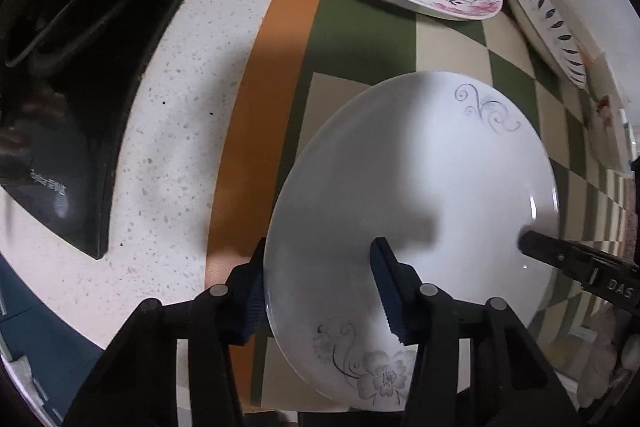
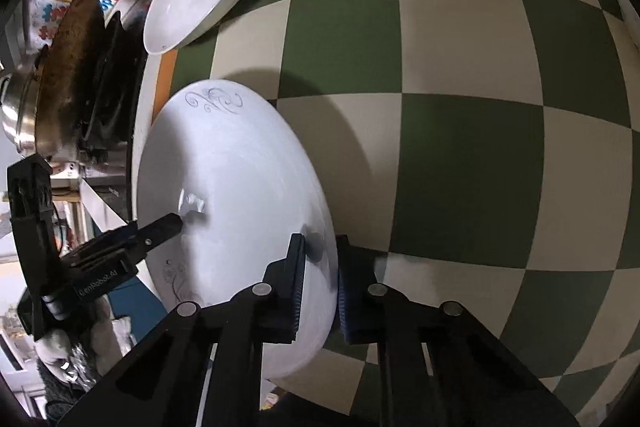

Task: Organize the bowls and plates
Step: 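Lift the swirl plate with both grippers, set it on the cloth, open both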

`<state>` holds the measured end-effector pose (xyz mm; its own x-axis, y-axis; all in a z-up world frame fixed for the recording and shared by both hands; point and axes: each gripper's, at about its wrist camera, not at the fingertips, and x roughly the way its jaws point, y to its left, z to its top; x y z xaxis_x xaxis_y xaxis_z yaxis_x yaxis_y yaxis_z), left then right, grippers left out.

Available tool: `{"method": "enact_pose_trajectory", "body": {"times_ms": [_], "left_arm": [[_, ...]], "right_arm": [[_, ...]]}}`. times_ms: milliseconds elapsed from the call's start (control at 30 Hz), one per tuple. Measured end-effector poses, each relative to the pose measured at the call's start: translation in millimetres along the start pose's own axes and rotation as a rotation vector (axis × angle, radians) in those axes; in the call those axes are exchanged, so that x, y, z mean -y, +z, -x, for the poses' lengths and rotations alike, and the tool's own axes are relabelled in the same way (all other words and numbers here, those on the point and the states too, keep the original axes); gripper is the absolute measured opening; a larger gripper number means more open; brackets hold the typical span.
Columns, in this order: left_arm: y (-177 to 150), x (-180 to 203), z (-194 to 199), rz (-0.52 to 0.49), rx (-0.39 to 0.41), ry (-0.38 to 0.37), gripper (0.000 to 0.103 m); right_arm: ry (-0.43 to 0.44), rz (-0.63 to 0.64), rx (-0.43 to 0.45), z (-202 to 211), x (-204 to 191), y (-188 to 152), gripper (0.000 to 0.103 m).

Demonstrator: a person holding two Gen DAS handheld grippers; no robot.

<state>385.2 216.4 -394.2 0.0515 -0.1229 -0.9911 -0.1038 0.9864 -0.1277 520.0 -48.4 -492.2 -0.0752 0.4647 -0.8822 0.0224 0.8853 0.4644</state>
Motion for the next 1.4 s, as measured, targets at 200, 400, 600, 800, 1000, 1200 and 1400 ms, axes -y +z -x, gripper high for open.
{"method": "enact_pose_trajectory", "body": {"times_ms": [200,400,600,800,1000,1200,1400], "left_arm": [[-5,2,8,0.045,0.018,-0.001,0.042],[-7,22,12,0.042,0.04,0.007,0.042],[-8,61,19,0.003,0.059,0.001,0.042],[-8,111,16,-0.075,0.075,-0.012,0.042],[-7,156,11,-0.145,0.065,-0.025,0.042],[0,182,-11,-0.176,0.034,-0.011,0.042],[5,194,-25,-0.172,0.026,0.018,0.042]], "right_arm": [[-0.002,0.042,0.007,6,3,-5,0.015],[0.021,0.089,0.041,24,11,-10,0.015],[0.03,0.075,0.094,59,44,-16,0.014],[0.034,0.019,0.151,95,87,-30,0.014],[0.038,-0.051,0.187,112,136,-44,0.014],[0.039,-0.083,0.188,112,169,-49,0.014],[0.04,-0.085,0.18,108,182,-52,0.014]]}}
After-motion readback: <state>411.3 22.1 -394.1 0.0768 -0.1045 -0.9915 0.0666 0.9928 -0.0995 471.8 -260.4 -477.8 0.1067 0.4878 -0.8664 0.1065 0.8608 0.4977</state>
